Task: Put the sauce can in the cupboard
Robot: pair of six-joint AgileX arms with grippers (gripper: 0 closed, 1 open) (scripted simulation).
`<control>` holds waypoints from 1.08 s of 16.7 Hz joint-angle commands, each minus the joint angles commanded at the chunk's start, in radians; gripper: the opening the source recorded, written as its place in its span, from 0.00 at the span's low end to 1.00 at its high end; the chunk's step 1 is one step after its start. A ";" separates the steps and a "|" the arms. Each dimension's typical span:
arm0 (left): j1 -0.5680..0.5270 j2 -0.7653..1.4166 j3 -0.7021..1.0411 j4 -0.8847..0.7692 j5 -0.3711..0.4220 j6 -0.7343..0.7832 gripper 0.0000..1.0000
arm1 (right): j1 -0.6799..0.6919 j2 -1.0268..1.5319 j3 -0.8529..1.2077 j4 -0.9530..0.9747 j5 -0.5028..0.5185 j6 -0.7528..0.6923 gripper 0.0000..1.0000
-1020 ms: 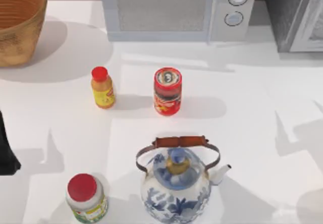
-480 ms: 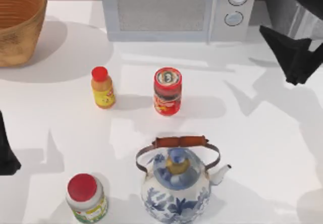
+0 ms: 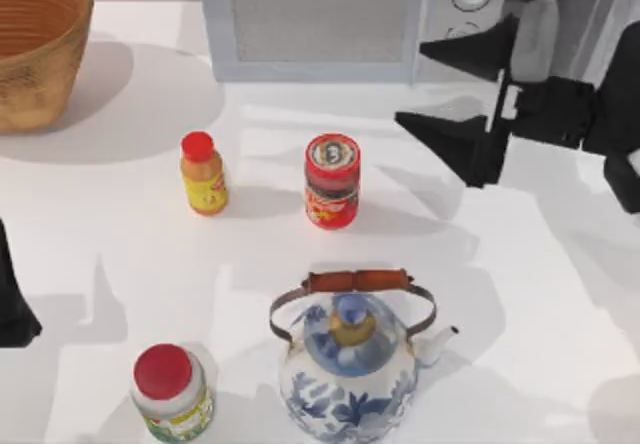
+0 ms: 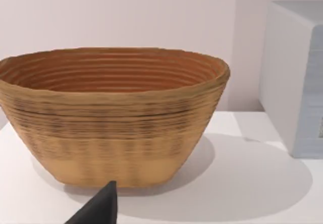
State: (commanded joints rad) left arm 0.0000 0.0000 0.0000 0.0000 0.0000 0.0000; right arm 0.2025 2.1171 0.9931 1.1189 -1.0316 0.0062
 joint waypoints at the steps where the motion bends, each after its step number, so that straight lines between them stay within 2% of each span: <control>1: 0.000 0.000 0.000 0.000 0.000 0.000 1.00 | 0.008 0.078 0.040 0.044 -0.039 0.008 1.00; 4: 0.000 0.000 0.000 0.000 0.000 0.000 1.00 | 0.027 0.282 0.145 0.162 -0.140 0.030 1.00; 8: 0.000 0.000 0.000 0.000 0.000 0.000 1.00 | 0.043 0.459 0.238 0.266 -0.227 0.049 1.00; 18: 0.000 0.000 0.000 0.000 0.000 0.000 1.00 | 0.056 0.503 0.268 0.283 -0.238 0.050 1.00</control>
State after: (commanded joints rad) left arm 0.0000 0.0000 0.0000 0.0000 0.0000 0.0000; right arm 0.2587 2.6206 1.2613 1.4017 -1.2697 0.0565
